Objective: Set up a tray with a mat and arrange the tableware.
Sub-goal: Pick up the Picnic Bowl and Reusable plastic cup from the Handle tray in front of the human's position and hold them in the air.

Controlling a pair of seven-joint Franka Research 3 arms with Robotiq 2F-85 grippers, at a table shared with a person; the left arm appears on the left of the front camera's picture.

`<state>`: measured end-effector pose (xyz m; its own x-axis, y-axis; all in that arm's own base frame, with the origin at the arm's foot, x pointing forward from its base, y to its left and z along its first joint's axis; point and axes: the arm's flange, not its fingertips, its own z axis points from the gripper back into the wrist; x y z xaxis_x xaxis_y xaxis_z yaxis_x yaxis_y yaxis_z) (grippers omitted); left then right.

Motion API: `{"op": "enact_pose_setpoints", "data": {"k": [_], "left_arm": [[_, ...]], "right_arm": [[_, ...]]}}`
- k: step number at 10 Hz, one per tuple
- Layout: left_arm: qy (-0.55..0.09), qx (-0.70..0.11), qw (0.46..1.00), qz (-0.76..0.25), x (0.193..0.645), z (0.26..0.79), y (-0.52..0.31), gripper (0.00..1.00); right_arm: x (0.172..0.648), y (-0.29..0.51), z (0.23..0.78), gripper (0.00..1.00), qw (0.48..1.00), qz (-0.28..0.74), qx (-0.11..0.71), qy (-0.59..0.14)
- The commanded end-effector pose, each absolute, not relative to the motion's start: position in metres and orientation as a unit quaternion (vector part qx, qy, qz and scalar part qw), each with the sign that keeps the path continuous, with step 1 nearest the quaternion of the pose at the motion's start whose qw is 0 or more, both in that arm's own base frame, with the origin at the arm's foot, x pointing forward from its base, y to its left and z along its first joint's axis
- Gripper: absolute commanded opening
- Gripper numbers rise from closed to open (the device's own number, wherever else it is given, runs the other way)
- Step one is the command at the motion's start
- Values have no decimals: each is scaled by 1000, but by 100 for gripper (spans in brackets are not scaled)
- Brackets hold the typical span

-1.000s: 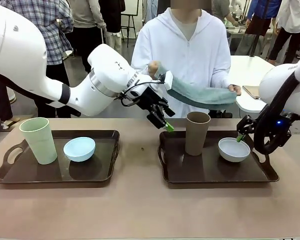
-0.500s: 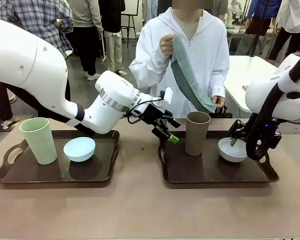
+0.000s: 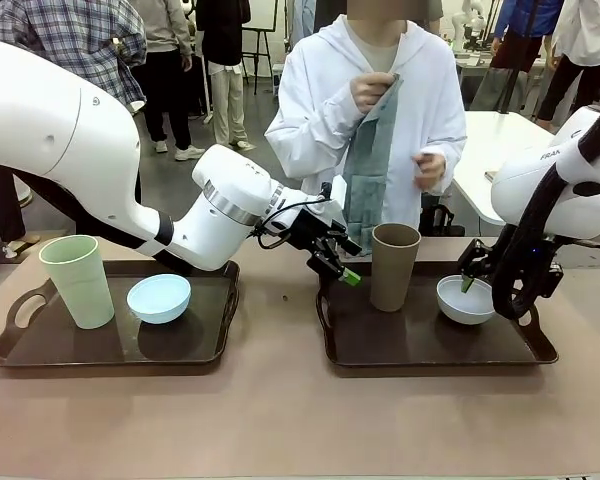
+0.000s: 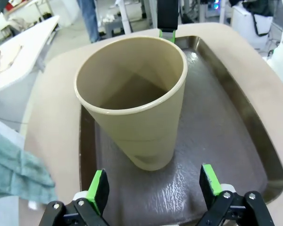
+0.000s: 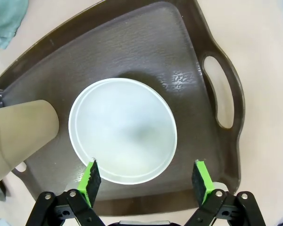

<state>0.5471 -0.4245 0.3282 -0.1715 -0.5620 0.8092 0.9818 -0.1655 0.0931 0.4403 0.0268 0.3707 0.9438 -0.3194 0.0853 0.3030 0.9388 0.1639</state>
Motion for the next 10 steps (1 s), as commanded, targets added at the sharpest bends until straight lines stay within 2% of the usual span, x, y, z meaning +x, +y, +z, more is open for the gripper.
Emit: {"op": "enact_pose_setpoints", "data": {"k": [1, 6, 10], "left_arm": [[-333, -338, 544, -692, 543, 331, -427, 100], [-351, -352, 558, -664, 550, 313, -446, 100], [-374, -367, 544, -655, 555, 301, -457, 100]], "right_arm": [[444, 27, 365, 100, 985, -153, 57, -56], [451, 16, 363, 100, 989, -128, 35, -64], [460, 10, 354, 100, 991, -114, 44, -53]]}}
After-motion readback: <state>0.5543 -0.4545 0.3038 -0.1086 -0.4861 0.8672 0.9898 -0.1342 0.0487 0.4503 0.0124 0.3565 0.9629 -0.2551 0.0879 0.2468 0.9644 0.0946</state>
